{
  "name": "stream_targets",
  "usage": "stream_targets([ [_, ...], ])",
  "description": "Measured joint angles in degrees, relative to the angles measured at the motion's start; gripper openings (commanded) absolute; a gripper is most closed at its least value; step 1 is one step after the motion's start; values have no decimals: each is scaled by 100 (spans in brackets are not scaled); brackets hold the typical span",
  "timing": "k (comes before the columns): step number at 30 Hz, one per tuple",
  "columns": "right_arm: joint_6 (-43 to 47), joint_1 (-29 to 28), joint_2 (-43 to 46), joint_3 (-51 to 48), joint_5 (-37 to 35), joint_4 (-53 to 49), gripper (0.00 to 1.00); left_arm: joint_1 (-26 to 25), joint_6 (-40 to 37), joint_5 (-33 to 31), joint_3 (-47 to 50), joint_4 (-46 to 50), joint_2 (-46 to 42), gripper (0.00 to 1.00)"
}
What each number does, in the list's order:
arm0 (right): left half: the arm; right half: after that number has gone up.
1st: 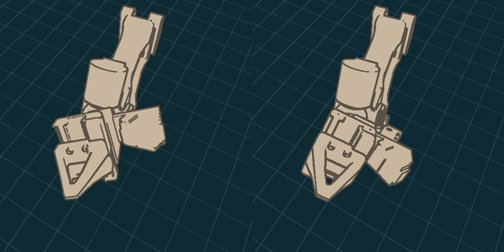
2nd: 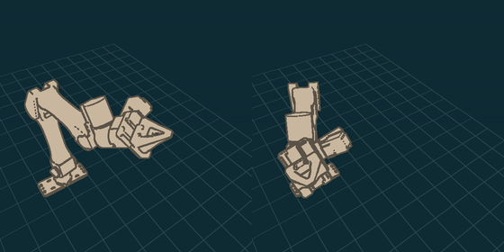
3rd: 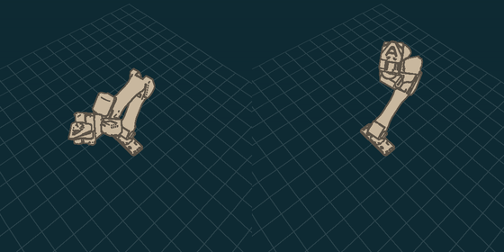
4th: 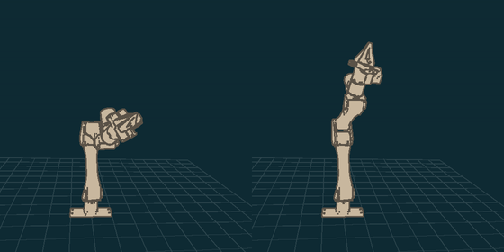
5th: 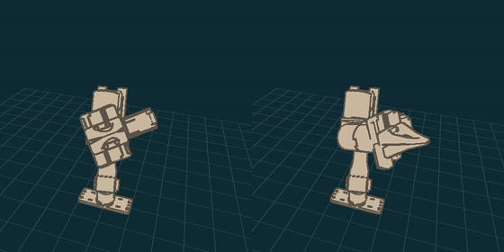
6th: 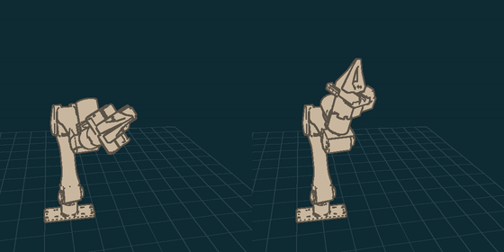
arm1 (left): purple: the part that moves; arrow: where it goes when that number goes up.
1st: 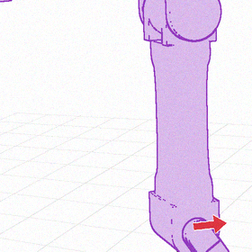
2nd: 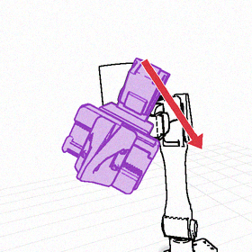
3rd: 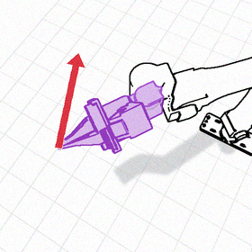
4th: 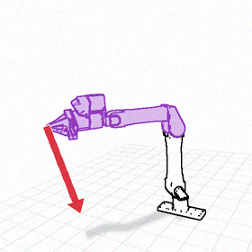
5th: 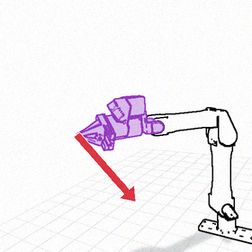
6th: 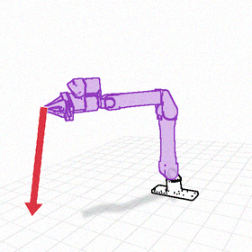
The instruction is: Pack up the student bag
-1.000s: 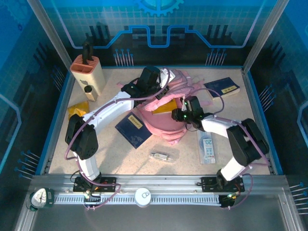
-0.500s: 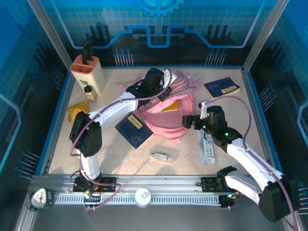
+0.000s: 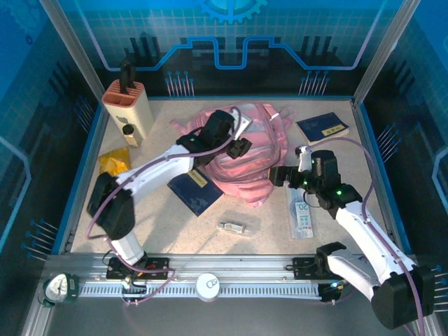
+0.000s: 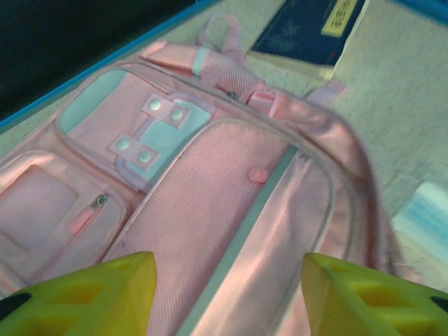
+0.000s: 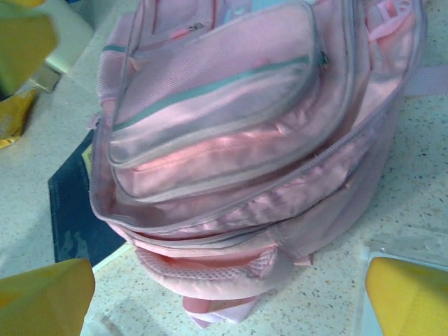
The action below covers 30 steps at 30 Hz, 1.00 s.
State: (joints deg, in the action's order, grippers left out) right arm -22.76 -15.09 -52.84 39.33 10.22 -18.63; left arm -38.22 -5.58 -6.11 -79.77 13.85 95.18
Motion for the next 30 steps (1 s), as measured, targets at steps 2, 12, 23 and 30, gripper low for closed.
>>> stream_targets([
  [2, 17, -42, -28, 131, 92, -85, 100, 0, 282, -4, 332, -17, -555, 63],
  [12, -101, -1252, -525, 389, 101, -129, 100, 17, 2004, -120, 1878, 219, -1943, 65],
  [23, -487, -2420, -1141, 337, -90, 304, 100, 24, 4428, -199, 3742, 192, -2426, 59],
  [30, -728, -2627, -1427, 232, -118, 680, 100, 28, 5525, 4, 4009, -540, -1904, 53],
])
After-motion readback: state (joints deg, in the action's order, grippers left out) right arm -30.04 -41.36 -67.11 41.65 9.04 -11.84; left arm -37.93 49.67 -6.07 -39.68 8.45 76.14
